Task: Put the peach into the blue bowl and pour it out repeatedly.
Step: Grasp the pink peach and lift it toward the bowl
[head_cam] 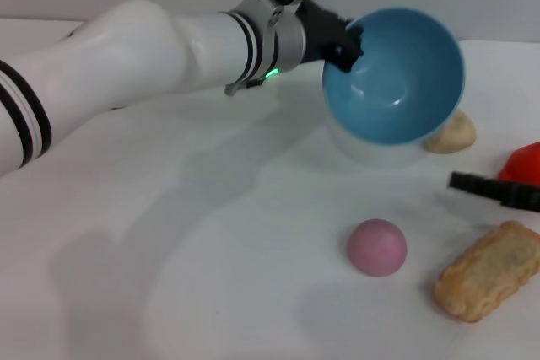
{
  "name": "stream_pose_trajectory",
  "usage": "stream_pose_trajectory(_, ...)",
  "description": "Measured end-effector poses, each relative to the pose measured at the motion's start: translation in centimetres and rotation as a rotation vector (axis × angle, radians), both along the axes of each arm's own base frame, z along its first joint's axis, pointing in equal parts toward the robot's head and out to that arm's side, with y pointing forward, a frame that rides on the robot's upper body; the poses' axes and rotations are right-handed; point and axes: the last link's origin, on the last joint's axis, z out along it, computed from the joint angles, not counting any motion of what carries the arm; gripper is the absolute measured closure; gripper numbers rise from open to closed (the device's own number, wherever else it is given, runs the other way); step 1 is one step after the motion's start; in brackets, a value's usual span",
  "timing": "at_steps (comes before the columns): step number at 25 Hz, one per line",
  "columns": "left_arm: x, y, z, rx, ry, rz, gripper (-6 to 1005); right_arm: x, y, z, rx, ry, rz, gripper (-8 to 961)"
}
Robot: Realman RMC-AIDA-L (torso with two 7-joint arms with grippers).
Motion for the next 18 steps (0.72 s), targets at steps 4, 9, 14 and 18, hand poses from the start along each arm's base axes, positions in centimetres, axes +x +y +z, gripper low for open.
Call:
stream_pose_trajectory(4,-0.9,-0.4,-0.4,-0.048,-0.02,0.076,999,-2.1,1.1,-1.6,-0.175,-0.052,0.017,443)
stream_pose_trajectory(9,-1.8,-0.6,-0.4,-0.062,-0.024,0.113,999,-3.8,2.5,-3.0,-0.25,-0.105,0.026,445)
stream_pose_trajectory(14,-2.3,-0.8,-0.3,-0.054,-0.03,0.123,999,-4.2,2.6,-4.5,-0.298,-0.134,0.009,461)
stream_pose_trajectory(18,-2.2,-0.7,-0.3,-0.046,-0.033,0.122,1000,-4.6,2.3,-6.3,-0.353,-0.166,0.008,475)
